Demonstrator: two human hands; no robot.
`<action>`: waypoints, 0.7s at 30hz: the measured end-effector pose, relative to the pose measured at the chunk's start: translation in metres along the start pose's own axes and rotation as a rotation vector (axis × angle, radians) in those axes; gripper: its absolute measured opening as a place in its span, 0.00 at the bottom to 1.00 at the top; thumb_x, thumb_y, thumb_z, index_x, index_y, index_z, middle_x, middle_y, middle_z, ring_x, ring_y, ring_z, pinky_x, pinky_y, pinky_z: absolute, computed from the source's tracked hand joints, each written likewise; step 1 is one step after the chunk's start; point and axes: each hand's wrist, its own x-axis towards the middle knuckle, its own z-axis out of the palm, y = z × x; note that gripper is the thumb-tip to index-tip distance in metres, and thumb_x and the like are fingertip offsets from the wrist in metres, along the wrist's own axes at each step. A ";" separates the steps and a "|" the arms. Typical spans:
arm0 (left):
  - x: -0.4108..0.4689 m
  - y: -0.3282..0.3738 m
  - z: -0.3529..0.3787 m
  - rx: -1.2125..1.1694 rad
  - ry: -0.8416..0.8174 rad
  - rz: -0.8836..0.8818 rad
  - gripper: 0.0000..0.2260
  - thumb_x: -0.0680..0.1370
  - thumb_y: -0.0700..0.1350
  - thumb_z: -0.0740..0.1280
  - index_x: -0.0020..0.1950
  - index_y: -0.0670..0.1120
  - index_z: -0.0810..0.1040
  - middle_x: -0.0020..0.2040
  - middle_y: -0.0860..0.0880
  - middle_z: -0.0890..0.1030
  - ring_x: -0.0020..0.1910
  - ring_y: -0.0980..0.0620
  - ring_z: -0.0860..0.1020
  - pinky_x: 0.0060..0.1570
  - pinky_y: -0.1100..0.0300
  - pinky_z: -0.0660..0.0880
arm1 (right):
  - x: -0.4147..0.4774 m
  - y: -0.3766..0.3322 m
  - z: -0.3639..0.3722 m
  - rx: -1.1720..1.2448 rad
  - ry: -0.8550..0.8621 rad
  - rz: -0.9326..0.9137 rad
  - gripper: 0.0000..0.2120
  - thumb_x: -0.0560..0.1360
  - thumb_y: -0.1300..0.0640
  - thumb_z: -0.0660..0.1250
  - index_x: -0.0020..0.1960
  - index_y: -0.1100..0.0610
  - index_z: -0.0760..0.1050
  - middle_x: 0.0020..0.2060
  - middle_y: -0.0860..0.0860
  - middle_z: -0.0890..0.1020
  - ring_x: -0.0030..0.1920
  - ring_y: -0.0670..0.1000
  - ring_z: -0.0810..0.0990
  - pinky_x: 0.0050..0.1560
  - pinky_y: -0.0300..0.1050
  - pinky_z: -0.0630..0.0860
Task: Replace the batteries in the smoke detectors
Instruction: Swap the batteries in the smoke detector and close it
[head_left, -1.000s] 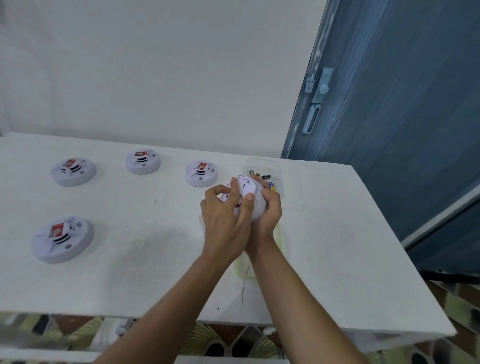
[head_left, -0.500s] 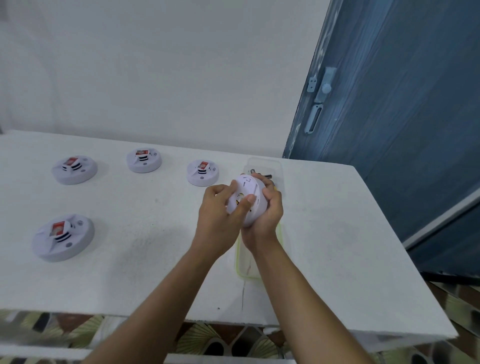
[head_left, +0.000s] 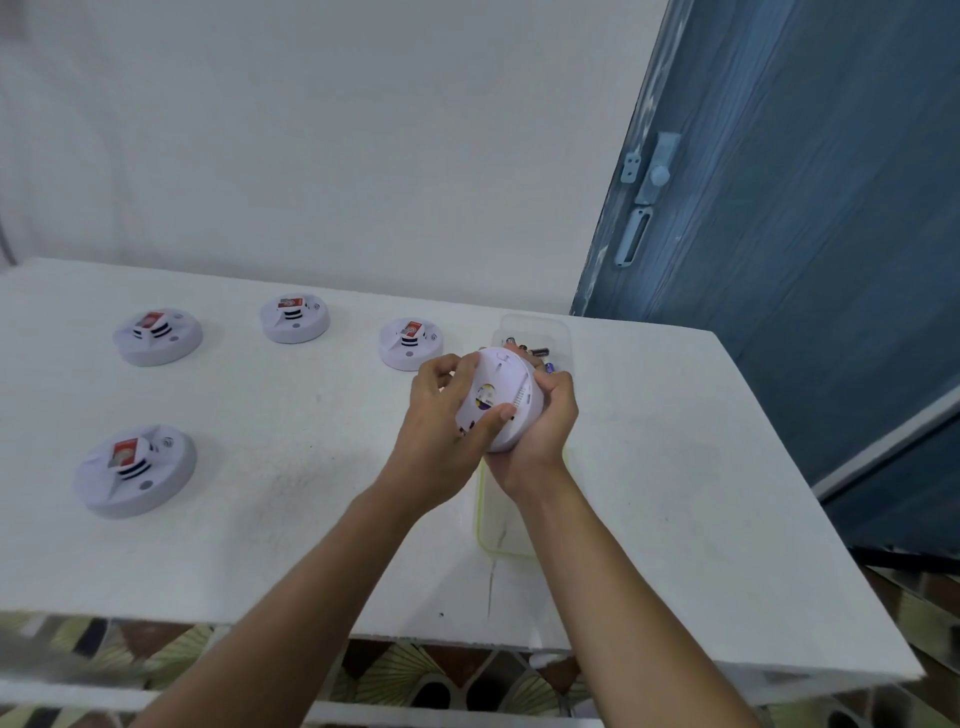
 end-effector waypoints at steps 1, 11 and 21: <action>0.000 -0.001 0.000 0.004 -0.015 -0.001 0.28 0.78 0.50 0.68 0.75 0.46 0.64 0.68 0.46 0.64 0.67 0.50 0.66 0.59 0.65 0.65 | 0.000 0.000 -0.002 -0.008 0.000 0.018 0.17 0.78 0.50 0.52 0.57 0.56 0.75 0.42 0.54 0.82 0.44 0.55 0.81 0.41 0.44 0.78; -0.008 -0.025 -0.015 -0.076 -0.087 0.046 0.16 0.82 0.45 0.61 0.70 0.52 0.74 0.69 0.58 0.73 0.65 0.65 0.71 0.64 0.70 0.67 | 0.004 -0.009 -0.003 -0.039 0.100 0.128 0.15 0.77 0.48 0.57 0.52 0.54 0.79 0.42 0.54 0.80 0.40 0.55 0.81 0.40 0.44 0.77; -0.016 -0.038 -0.017 0.102 0.125 0.367 0.21 0.75 0.41 0.73 0.68 0.43 0.76 0.66 0.52 0.77 0.65 0.57 0.74 0.63 0.71 0.67 | 0.003 -0.006 0.002 -0.005 0.057 0.235 0.20 0.83 0.44 0.55 0.60 0.56 0.76 0.50 0.59 0.81 0.51 0.58 0.80 0.48 0.53 0.78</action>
